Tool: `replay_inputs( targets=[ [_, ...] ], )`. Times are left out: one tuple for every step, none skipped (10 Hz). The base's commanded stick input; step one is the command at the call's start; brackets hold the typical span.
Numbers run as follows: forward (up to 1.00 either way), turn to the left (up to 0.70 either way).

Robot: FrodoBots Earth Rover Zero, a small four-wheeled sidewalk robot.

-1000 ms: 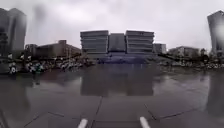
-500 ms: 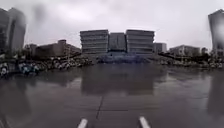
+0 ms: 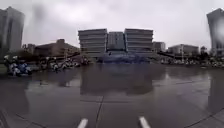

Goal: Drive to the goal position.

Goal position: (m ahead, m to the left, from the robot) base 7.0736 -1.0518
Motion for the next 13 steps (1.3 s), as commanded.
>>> replay_inputs(
  targets=[
    [1.0,0.0],
    [1.0,0.0],
    [1.0,0.0],
    [1.0,0.0],
    [1.0,0.0],
    [1.0,0.0],
    [1.0,0.0],
    [1.0,0.0],
    [1.0,0.0],
    [1.0,0.0],
    [1.0,0.0],
    [1.0,0.0],
    [1.0,0.0]
  ],
)
